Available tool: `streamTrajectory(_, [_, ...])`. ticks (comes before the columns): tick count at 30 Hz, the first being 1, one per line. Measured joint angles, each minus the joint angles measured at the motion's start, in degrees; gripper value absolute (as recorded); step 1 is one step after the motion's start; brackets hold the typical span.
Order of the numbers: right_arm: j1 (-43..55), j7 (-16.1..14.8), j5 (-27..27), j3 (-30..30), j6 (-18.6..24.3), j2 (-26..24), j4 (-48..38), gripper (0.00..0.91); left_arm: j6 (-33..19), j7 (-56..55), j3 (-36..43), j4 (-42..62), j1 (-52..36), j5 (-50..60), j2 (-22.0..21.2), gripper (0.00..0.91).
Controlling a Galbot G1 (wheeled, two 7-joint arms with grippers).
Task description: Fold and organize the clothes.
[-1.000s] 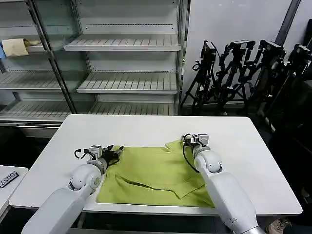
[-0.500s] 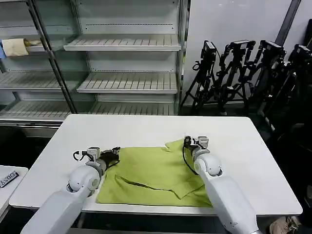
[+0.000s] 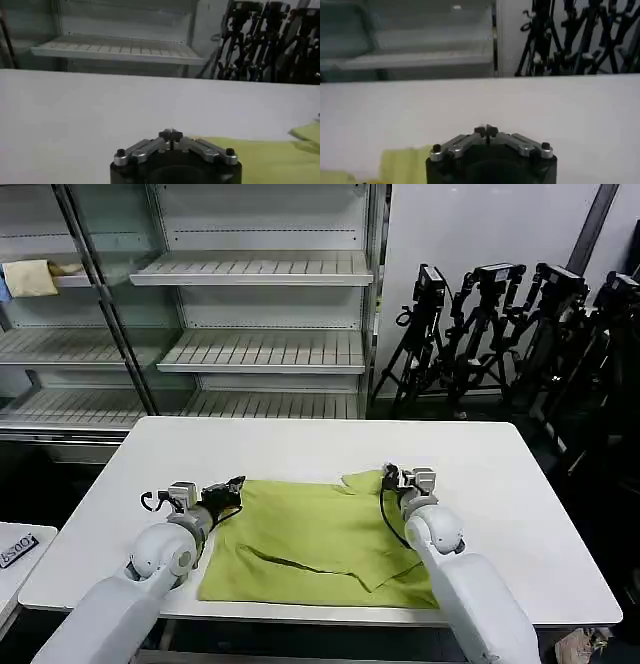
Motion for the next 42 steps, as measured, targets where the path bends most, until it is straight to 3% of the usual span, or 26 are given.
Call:
streamTrajectory(11, [-6.05,-0.37,0.44,3.39,0.17,-3.31,11.16,0.000,-0.37,0.59,-3.23,-6.48,4.88,-0.32,2.30,0.030])
streamTrajectory(26, [-23.43,-2.52,1.26,12.92,-0.33,-7.87,27.33,0.000,-0.55,2.20,-8.65,-15.21,15.11,0.81,5.38,0.030])
streamTrajectory(42, [-36.80,-3.08,0.70,17.47,-2.87,-7.29,34.30,0.000,-0.59,4.83,-11.82,-19.28,26.00,6.59,5.92,0.030])
